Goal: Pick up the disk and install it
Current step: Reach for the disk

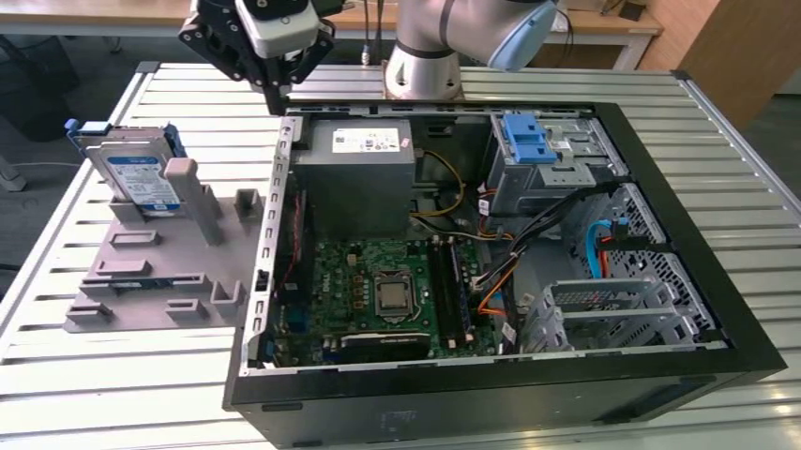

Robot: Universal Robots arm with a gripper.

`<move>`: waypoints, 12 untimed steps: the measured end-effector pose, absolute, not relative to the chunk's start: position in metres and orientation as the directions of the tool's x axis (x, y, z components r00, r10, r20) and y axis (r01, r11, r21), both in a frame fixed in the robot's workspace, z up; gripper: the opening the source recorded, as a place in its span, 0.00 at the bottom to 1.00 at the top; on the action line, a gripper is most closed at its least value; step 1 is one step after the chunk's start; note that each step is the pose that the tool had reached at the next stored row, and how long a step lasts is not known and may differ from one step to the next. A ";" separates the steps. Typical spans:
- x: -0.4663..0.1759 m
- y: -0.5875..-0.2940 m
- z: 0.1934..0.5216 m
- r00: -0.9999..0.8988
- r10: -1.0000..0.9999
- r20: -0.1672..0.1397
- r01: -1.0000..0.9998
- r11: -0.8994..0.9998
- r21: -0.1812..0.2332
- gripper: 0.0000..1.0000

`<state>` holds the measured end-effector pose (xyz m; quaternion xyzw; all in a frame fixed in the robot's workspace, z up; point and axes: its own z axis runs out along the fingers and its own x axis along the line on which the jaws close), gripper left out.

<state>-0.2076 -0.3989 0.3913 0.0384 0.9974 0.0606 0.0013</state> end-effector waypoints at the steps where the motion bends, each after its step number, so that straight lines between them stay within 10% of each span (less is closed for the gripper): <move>1: -0.208 -0.399 0.391 -0.997 0.077 0.002 0.076 0.990 0.121 0.11; 12: -0.210 -0.399 0.391 -0.997 0.077 0.002 0.077 0.990 0.121 0.11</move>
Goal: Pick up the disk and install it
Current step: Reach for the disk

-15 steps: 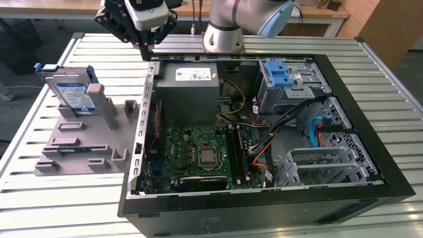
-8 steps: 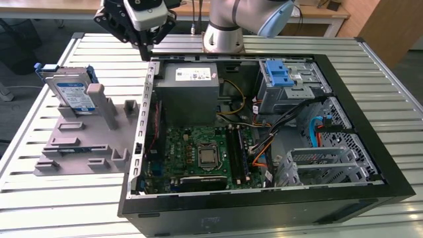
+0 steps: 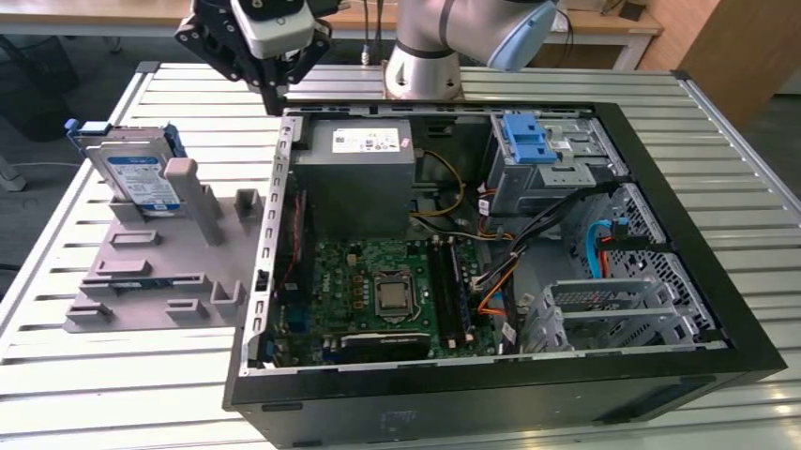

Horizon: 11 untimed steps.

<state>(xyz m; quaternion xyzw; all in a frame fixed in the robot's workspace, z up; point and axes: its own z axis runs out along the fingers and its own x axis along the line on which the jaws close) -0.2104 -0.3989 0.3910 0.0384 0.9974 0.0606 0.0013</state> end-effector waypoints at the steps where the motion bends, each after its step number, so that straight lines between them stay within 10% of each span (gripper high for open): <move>1: -0.211 -0.399 0.391 -0.997 0.077 0.002 0.076 0.990 0.121 0.11; 11: -0.213 -0.399 0.391 -0.997 0.077 0.002 0.077 0.990 0.121 0.11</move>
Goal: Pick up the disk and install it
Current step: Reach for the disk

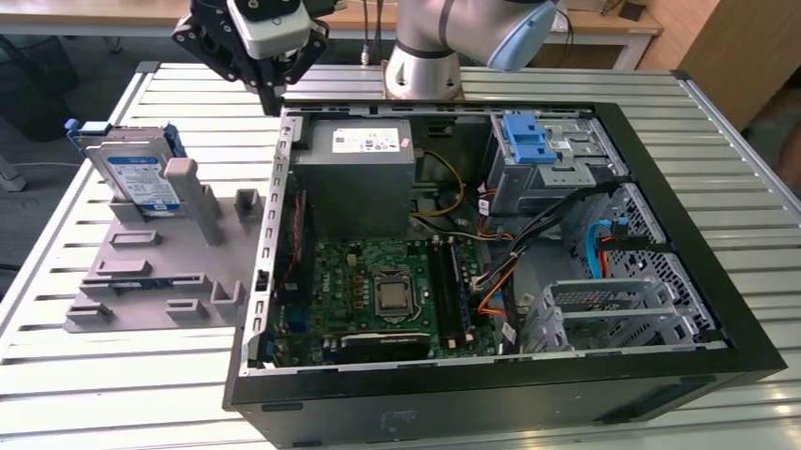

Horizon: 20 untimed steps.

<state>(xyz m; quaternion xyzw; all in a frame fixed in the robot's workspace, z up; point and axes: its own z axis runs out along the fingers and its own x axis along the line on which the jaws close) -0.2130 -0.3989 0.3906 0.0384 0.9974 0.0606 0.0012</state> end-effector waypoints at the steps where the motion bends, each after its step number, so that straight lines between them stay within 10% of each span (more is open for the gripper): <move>1: -0.213 -0.399 0.391 -0.997 0.077 0.002 0.077 0.990 0.121 0.11; 20: -0.220 -0.399 0.390 -0.997 0.077 0.002 0.076 0.990 0.121 0.11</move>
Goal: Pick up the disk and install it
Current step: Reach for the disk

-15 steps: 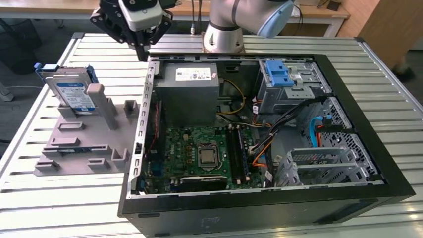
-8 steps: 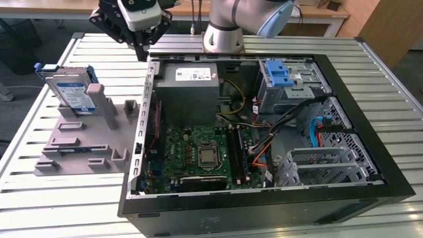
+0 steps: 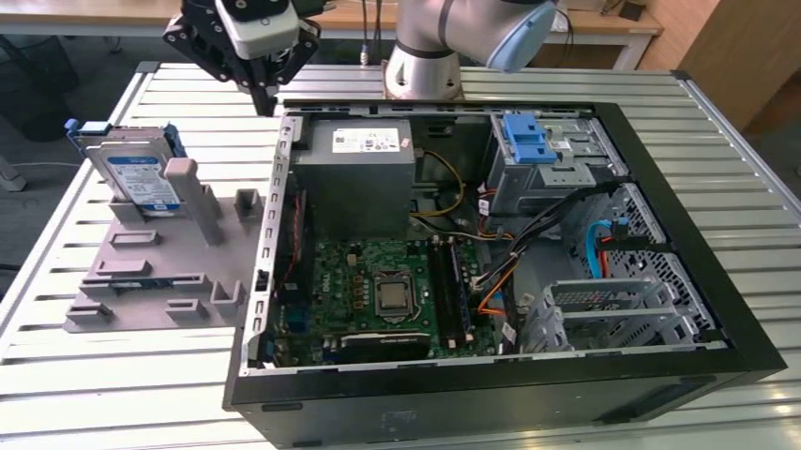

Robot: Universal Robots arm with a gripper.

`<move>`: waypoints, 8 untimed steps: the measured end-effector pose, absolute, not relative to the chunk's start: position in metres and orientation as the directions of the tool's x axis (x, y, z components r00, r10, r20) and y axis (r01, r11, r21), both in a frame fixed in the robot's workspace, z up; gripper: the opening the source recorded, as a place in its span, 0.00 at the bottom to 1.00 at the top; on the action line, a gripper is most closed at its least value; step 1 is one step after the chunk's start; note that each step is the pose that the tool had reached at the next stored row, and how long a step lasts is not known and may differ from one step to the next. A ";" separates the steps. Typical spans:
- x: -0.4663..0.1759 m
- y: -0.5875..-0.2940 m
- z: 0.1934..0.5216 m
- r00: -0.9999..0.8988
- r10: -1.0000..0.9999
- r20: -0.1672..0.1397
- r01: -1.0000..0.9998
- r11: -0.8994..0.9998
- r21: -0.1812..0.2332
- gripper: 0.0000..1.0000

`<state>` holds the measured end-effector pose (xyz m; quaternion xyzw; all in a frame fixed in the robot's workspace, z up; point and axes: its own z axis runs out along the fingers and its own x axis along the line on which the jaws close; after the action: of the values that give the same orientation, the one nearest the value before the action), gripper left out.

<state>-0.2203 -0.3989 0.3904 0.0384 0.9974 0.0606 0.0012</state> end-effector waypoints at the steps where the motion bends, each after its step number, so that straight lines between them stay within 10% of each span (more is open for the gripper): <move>1: -0.221 -0.399 0.390 -0.997 0.077 0.002 0.077 0.990 0.121 0.11; 8: -0.223 -0.399 0.390 -0.997 0.077 0.002 0.077 0.990 0.121 0.11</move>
<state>-0.2228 -0.3989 0.3903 0.0384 0.9974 0.0606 0.0012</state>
